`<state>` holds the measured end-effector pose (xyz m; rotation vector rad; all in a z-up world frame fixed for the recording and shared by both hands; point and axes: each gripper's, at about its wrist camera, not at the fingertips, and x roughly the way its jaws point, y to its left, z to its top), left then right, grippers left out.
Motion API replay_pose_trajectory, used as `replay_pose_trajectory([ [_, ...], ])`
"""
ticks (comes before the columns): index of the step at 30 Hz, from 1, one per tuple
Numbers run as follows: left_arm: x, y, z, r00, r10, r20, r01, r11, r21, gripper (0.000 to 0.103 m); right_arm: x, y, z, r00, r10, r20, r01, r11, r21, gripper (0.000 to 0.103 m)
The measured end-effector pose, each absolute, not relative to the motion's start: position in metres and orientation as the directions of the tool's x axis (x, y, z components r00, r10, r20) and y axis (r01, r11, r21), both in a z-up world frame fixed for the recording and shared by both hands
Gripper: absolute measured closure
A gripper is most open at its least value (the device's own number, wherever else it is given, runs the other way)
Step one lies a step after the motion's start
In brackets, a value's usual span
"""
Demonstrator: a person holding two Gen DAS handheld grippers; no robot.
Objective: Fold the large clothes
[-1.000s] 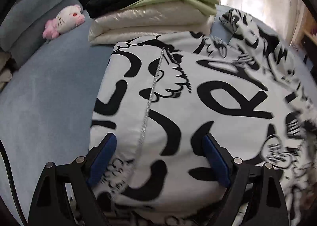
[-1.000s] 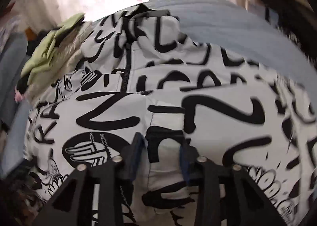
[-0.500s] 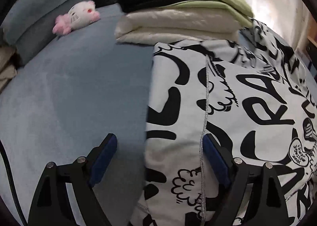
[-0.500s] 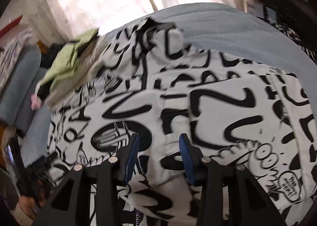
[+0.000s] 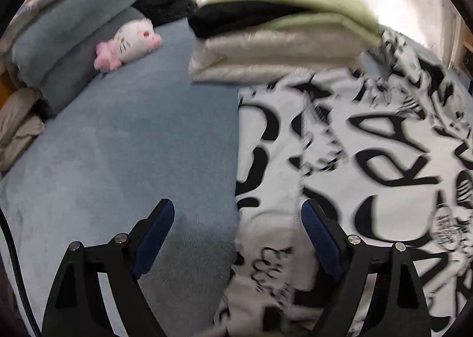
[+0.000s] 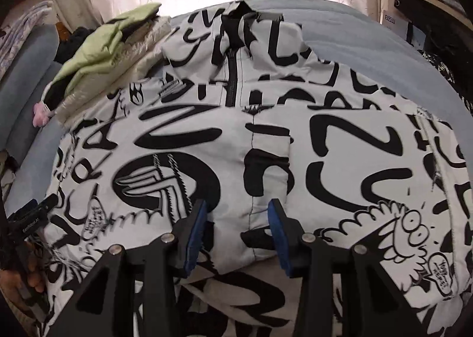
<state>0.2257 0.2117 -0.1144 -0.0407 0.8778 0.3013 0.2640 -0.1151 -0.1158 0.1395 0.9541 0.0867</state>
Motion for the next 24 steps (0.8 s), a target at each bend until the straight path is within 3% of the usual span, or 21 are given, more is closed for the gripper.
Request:
replay_pose_trajectory([
  [4,0.212,0.185,-0.078,0.677,0.165,-0.717,-0.227,0.974,0.010,0.016,0.253,-0.102,-0.093,0.625,0.200,-0.754,-0.056,0.976,0.212,0.060],
  [9,0.221,0.137,-0.083,0.660,0.047,-0.750,-0.149,0.986,-0.070,0.016,0.262,-0.064,-0.101,0.520,0.440,-0.733,-0.187,0.895,0.405,0.060],
  [12,0.235,0.125,-0.115,0.605,0.059,-0.794,-0.167,0.985,-0.054,0.016,0.273,-0.052,-0.128,0.452,0.428,-0.783,-0.180,0.903,0.390,0.060],
  [15,0.243,0.135,-0.152,0.529,0.108,-0.842,-0.212,0.977,-0.008,0.016,0.277,-0.070,-0.141,0.449,0.430,-0.784,-0.168,0.902,0.398,0.071],
  [17,0.242,0.147,-0.149,0.555,0.088,-0.827,-0.202,0.979,-0.032,0.018,0.276,-0.097,-0.136,0.492,0.377,-0.785,-0.136,0.924,0.358,0.073],
  [20,0.243,0.153,-0.142,0.556,0.079,-0.827,-0.171,0.985,-0.021,0.029,0.275,-0.133,-0.133,0.526,0.327,-0.785,-0.092,0.940,0.329,0.075],
  [24,0.251,0.153,-0.124,0.589,0.109,-0.801,-0.182,0.983,0.001,0.030,0.280,-0.157,-0.120,0.554,0.290,-0.781,-0.020,0.942,0.335,0.072],
])
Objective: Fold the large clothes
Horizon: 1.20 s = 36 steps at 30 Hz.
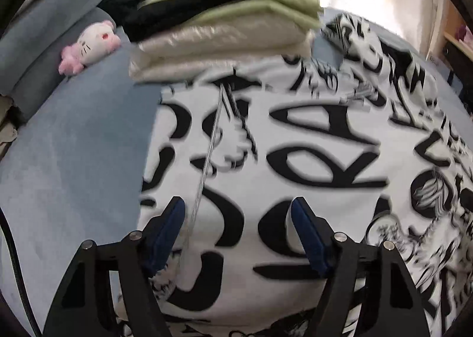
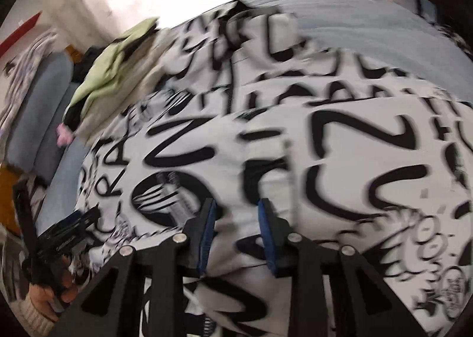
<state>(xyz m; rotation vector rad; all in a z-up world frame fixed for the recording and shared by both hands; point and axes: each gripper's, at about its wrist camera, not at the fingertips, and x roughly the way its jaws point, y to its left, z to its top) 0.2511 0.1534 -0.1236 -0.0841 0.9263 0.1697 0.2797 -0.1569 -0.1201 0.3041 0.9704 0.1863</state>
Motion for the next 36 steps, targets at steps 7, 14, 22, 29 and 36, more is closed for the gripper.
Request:
replay_pose_trajectory([
  [7,0.291,0.132,-0.110,0.608,0.045,-0.793,-0.176,0.981,-0.080,0.030,0.311,-0.110,-0.114,0.559,0.347,-0.753,-0.064,0.924,0.378,0.072],
  [14,0.328,0.129,-0.144,0.558,0.155,-0.815,-0.238,0.971,0.022,0.027,0.344,-0.094,-0.134,0.571,0.259,-0.779,-0.043,0.957,0.287,0.072],
  [22,0.332,0.147,-0.153,0.584,0.155,-0.797,-0.225,0.974,0.024,0.027,0.345,-0.154,-0.147,0.603,0.301,-0.738,0.003,0.925,0.380,0.086],
  [29,0.326,0.145,-0.146,0.564,0.152,-0.812,-0.219,0.975,0.030,0.027,0.335,-0.149,-0.138,0.606,0.266,-0.749,0.017,0.938,0.347,0.081],
  [36,0.296,0.143,-0.118,0.561,0.135,-0.817,-0.214,0.977,0.015,0.027,0.312,-0.154,-0.117,0.592,0.307,-0.745,0.019,0.919,0.394,0.079],
])
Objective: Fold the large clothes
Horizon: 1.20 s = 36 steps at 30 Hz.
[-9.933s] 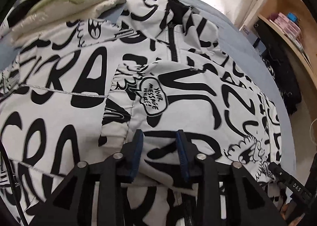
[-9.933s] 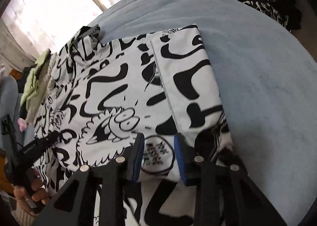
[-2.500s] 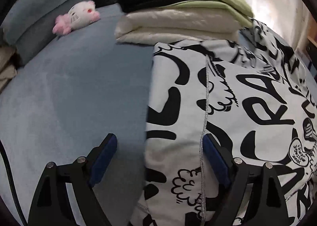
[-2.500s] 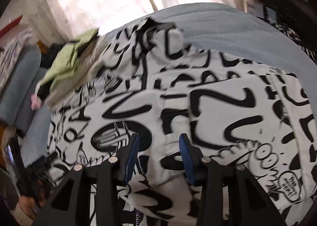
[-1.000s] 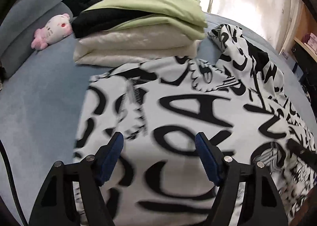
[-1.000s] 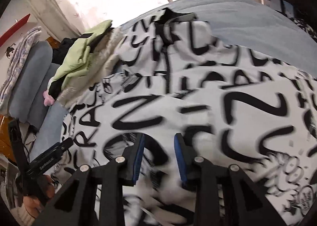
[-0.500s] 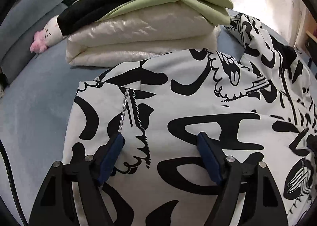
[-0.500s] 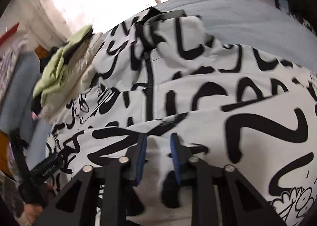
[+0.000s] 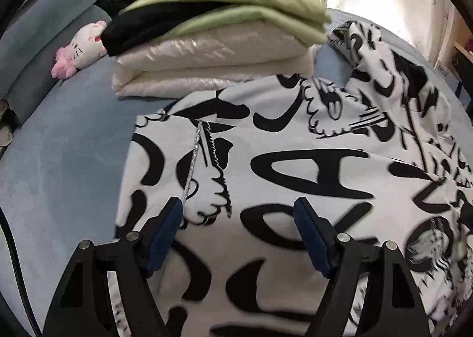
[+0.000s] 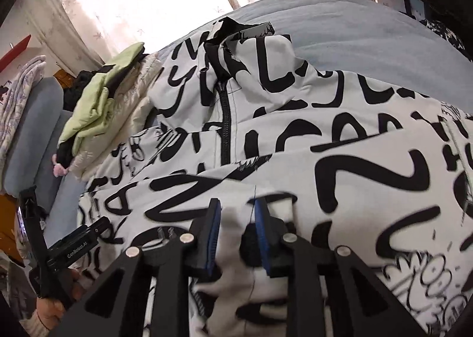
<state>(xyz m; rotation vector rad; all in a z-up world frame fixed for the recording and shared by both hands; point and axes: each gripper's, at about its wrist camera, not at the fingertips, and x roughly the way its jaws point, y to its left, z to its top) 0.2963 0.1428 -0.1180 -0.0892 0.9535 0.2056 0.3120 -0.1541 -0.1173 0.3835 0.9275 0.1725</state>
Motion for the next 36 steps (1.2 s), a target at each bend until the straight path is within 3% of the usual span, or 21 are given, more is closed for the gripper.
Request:
replay_pose_trajectory([
  [10,0.227,0.133,-0.044,0.630,0.092,-0.771,-0.166,0.986,-0.018,0.027,0.240,-0.149,-0.053,0.643,0.375,-0.668,-0.054,0.892,0.449,0.070],
  [18,0.170,0.135,-0.011,0.634,0.061,-0.771,-0.174,0.983,-0.064,0.027,0.188,-0.142,-0.011,0.678,0.337,-0.654,-0.083,0.919,0.387,0.068],
  [36,0.030,0.186,-0.016,0.583,0.083,-0.809,-0.149,0.989,-0.006,0.027,0.050,-0.190,-0.016,0.655,0.320,-0.685,-0.089,0.932,0.351,0.058],
])
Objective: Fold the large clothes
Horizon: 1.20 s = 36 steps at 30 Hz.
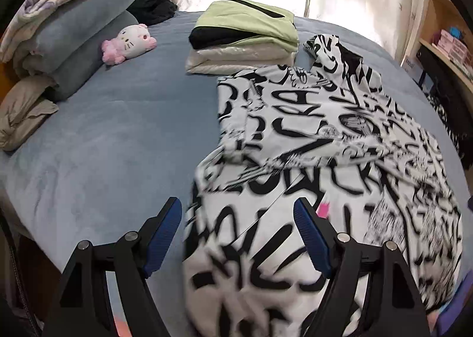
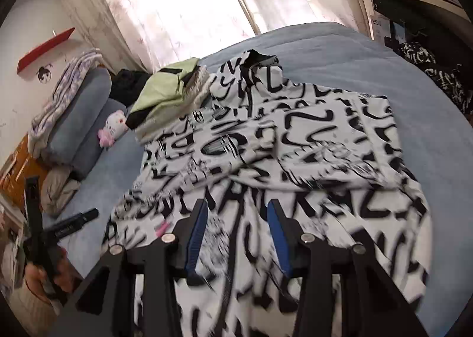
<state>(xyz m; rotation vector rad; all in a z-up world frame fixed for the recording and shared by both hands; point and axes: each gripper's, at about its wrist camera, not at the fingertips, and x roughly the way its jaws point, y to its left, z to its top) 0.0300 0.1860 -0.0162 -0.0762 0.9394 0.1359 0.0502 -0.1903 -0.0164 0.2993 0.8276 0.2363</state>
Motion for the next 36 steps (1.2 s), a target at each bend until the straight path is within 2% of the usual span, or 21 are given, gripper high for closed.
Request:
replay_pose_trajectory([
  [5,-0.002,0.202,-0.014,0.577,0.090,-0.812,-0.119,0.993,0.026,0.026,0.017,-0.215,-0.014,0.649,0.304,-0.697,-0.084,0.940,0.331,0.046],
  [8,-0.019,0.210,-0.016,0.577,0.116,-0.808,-0.132,0.990,0.048,0.021,0.004,-0.229,-0.016,0.641,0.284,-0.713,-0.060,0.945,0.323,0.045],
  [13,-0.041,0.223,-0.033,0.532,0.123,-0.838,-0.150,0.987,0.050,0.021,-0.010,-0.252,-0.026,0.623,0.272,-0.733,-0.002,0.938,0.346,0.045],
  [22,-0.062,0.238,-0.067,0.454,0.026,-0.891,-0.192,0.979,-0.069,0.021,-0.032,-0.286,-0.052,0.581,0.237,-0.778,0.098,0.929,0.356,0.045],
  [28,-0.059,0.235,-0.087,0.405,-0.110,-0.908,-0.194,0.960,-0.203,0.021,-0.044,-0.309,-0.072,0.561,0.220,-0.798,0.177,0.910,0.375,0.045],
  [36,-0.059,0.223,-0.108,0.375,-0.177,-0.910,-0.187,0.947,-0.261,0.017,-0.057,-0.325,-0.108,0.496,0.247,-0.832,0.238,0.884,0.403,0.045],
])
